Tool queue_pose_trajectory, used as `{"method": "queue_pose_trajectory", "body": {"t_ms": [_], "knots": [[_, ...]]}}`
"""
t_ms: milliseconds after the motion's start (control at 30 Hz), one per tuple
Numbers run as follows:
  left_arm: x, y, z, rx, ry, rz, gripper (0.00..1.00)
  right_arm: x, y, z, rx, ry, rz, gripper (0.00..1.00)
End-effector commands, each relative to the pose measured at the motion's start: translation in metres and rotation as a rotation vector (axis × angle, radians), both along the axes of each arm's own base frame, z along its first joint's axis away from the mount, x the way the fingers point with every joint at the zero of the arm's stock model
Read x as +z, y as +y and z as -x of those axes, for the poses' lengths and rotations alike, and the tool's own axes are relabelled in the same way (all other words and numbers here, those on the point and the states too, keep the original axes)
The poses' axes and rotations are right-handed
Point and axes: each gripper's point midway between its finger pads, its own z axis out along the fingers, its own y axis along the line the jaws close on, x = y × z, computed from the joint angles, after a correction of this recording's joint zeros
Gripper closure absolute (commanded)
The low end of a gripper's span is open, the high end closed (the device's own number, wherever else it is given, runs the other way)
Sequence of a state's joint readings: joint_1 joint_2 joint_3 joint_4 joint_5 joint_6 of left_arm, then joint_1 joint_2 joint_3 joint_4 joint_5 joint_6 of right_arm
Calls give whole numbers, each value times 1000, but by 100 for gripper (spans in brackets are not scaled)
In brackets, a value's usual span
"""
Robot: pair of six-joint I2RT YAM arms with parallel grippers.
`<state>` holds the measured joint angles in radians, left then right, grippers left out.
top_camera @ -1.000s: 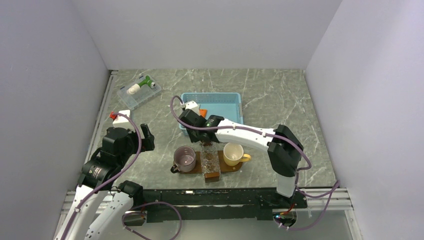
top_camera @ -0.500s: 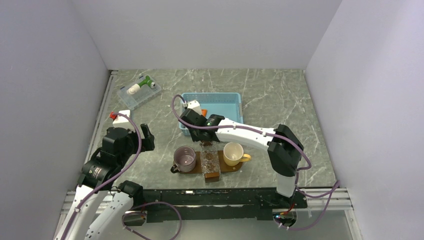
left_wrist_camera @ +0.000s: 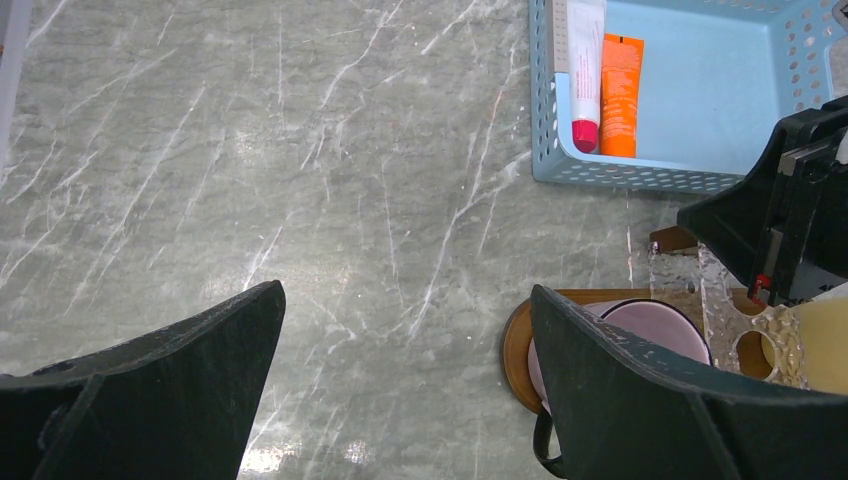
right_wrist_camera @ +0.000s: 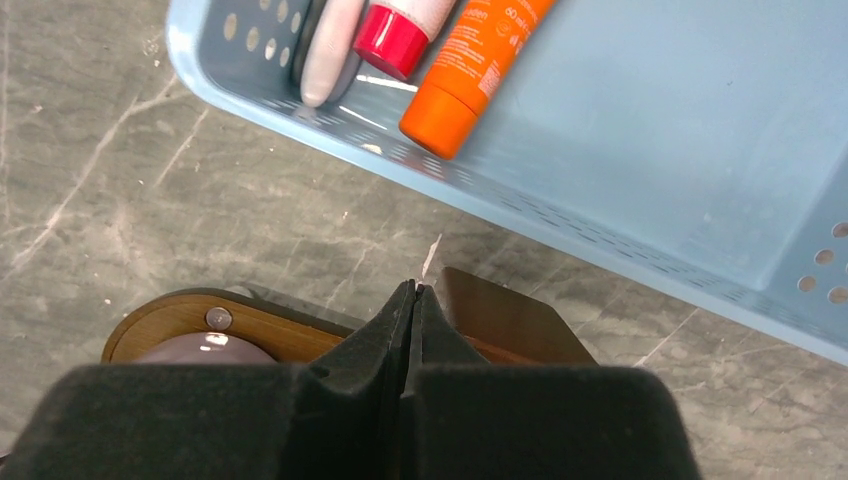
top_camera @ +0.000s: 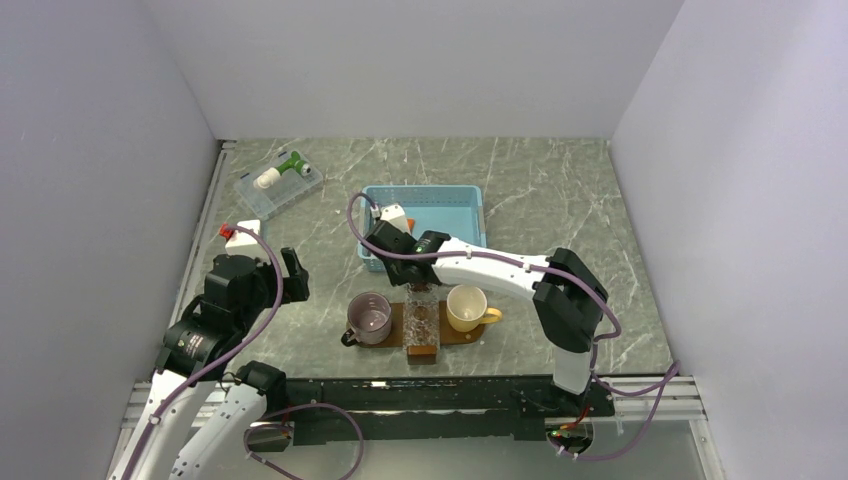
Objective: Prepare toiletry sets of a toothbrush and toothpaste on the tray
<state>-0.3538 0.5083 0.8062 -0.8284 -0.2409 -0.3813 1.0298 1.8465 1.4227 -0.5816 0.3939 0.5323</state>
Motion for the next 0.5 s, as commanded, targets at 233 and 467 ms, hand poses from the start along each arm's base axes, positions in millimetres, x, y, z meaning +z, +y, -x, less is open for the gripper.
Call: {"method": "queue_pose_trajectory", "body": {"t_ms": [233,467], "knots": [[7,-1,-5,1,-33,9,1,31,-2,-10,-38,-65,-51,100],[7,-1,-5,4,-34,8,1,68,-1,-18,-39,-130,-83,100]]}}
